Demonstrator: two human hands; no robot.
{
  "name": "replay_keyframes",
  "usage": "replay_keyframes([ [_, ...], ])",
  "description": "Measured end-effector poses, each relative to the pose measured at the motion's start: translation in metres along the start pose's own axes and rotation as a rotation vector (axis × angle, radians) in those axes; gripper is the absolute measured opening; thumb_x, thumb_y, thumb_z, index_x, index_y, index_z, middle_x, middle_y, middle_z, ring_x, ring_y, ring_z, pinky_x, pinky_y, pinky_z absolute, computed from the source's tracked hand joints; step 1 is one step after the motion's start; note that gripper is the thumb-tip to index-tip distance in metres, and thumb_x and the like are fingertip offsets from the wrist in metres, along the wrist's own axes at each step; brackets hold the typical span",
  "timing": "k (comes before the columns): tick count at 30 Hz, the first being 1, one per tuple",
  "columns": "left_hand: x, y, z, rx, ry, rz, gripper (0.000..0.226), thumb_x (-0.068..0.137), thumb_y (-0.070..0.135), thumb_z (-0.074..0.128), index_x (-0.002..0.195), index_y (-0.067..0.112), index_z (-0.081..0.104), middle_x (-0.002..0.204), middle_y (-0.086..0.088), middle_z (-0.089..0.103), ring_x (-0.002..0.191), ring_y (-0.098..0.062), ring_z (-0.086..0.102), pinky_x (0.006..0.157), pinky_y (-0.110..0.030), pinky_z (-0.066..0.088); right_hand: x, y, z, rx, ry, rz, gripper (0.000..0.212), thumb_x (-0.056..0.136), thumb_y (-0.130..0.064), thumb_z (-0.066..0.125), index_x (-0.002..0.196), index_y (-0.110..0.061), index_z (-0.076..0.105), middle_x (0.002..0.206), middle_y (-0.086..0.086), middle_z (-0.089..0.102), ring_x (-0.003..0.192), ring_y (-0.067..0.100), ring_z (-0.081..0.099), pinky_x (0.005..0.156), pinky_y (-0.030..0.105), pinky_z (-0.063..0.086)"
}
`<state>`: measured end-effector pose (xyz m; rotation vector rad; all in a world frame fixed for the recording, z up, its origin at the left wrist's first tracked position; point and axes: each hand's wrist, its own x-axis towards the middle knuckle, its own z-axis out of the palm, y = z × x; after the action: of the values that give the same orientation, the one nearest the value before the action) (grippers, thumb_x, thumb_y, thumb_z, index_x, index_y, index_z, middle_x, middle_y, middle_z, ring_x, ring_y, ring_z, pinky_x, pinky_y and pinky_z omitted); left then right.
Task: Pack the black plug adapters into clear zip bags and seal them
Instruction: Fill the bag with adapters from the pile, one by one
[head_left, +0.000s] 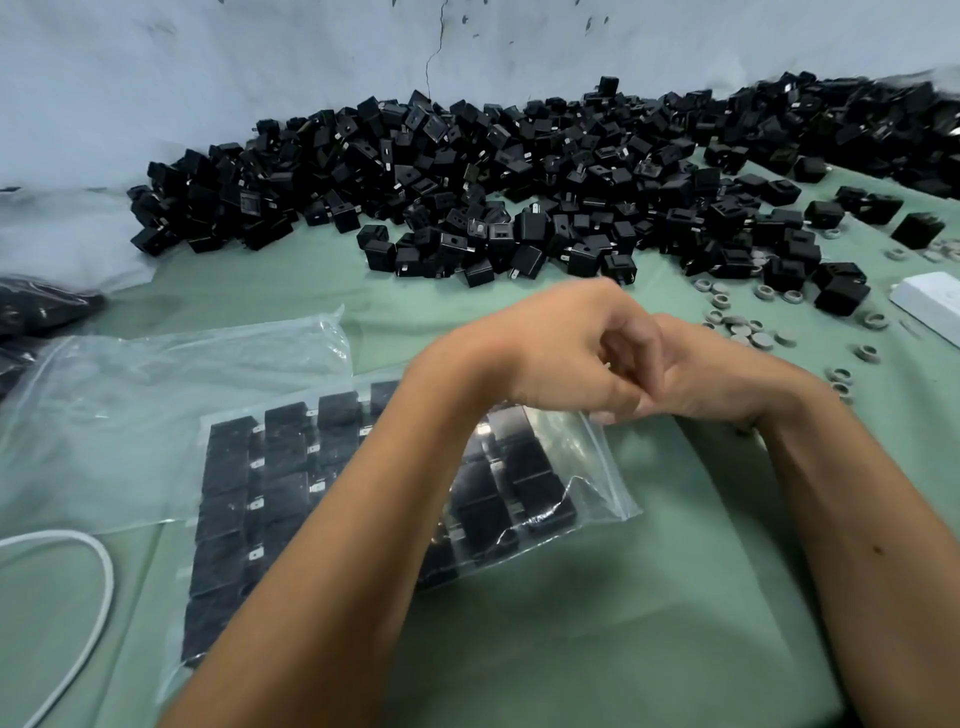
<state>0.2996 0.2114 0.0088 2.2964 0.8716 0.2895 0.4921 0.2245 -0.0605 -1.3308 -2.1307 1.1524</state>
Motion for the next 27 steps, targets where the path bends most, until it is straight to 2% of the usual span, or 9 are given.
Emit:
replay_keyframes([
  [3,-0.001,-0.005,-0.007,0.050,0.212,0.021,0.018,0.079,0.005,0.070,0.085,0.021,0.077,0.079,0.012,0.069,0.065,0.007,0.055,0.061,-0.013,0.040,-0.008,-0.003,-0.003,0.192,-0.128,-0.059,0.024,0.074,-0.031,0.092,0.092,-0.027,0.078,0.071,0.011,0.058,0.072,0.019,0.052,0.068,0.028,0.045],
  [6,-0.005,-0.016,-0.012,0.158,0.094,-0.106,0.049,0.076,-0.006,0.055,0.090,0.036,0.076,0.090,0.023,0.061,0.091,0.000,0.054,0.076,-0.019,0.046,-0.010,-0.006,0.001,0.279,-0.218,-0.039,0.037,0.076,-0.027,0.091,0.109,-0.018,0.078,0.080,0.002,0.069,0.076,0.016,0.056,0.073,0.021,0.048],
  [8,-0.008,-0.021,-0.013,0.200,0.001,-0.171,0.058,0.075,-0.009,0.051,0.091,0.042,0.074,0.102,0.019,0.055,0.109,-0.012,0.048,0.095,-0.034,0.046,-0.010,-0.010,0.002,0.291,-0.242,-0.043,0.034,0.079,-0.014,0.087,0.112,-0.009,0.076,0.090,0.006,0.077,0.080,0.014,0.067,0.076,0.020,0.053],
  [12,-0.010,-0.026,-0.017,0.217,-0.056,-0.218,0.034,0.083,0.011,0.068,0.081,0.045,0.071,0.118,-0.007,0.056,0.125,-0.019,0.037,0.106,-0.048,0.040,-0.010,-0.015,0.005,0.340,-0.244,-0.030,0.035,0.077,-0.005,0.083,0.110,0.001,0.073,0.098,0.010,0.078,0.084,0.018,0.072,0.078,0.026,0.057],
  [16,-0.015,-0.026,-0.021,0.116,-0.130,-0.139,0.016,0.078,0.035,0.082,0.090,0.043,0.076,0.121,0.005,0.062,0.124,-0.007,0.046,0.109,-0.041,0.038,-0.011,-0.018,0.006,0.315,-0.284,0.003,0.034,0.077,-0.006,0.086,0.107,0.000,0.072,0.086,0.021,0.069,0.071,0.023,0.057,0.067,0.036,0.045],
  [18,-0.016,-0.024,-0.020,0.085,-0.161,-0.100,0.015,0.078,0.039,0.085,0.090,0.043,0.077,0.127,0.014,0.058,0.125,0.000,0.046,0.111,-0.032,0.034,-0.012,-0.019,0.007,0.307,-0.311,0.005,0.031,0.077,-0.006,0.084,0.105,0.000,0.073,0.093,0.035,0.067,0.078,0.030,0.057,0.074,0.045,0.045],
  [20,-0.015,-0.022,-0.019,0.067,-0.175,-0.077,0.014,0.078,0.039,0.086,0.089,0.042,0.078,0.132,0.016,0.052,0.128,0.001,0.045,0.104,-0.019,0.030,-0.013,-0.019,0.008,0.298,-0.338,-0.001,0.030,0.077,-0.005,0.084,0.105,0.001,0.072,0.103,0.041,0.066,0.088,0.036,0.060,0.083,0.053,0.045],
  [24,-0.013,-0.022,-0.016,0.041,-0.174,-0.042,0.012,0.077,0.030,0.088,0.086,0.031,0.081,0.129,0.009,0.059,0.124,0.003,0.048,0.098,-0.010,0.030,-0.012,-0.020,0.010,0.288,-0.377,-0.031,0.026,0.078,-0.002,0.084,0.101,-0.009,0.076,0.101,0.028,0.072,0.092,0.040,0.068,0.087,0.051,0.053],
  [27,-0.013,-0.019,-0.016,0.008,-0.181,-0.022,0.011,0.076,0.024,0.088,0.084,0.025,0.081,0.125,0.006,0.063,0.117,0.004,0.053,0.096,-0.003,0.034,-0.010,-0.022,0.011,0.285,-0.419,-0.051,0.036,0.079,0.001,0.081,0.114,-0.001,0.073,0.114,0.034,0.068,0.103,0.059,0.062,0.099,0.072,0.046],
])
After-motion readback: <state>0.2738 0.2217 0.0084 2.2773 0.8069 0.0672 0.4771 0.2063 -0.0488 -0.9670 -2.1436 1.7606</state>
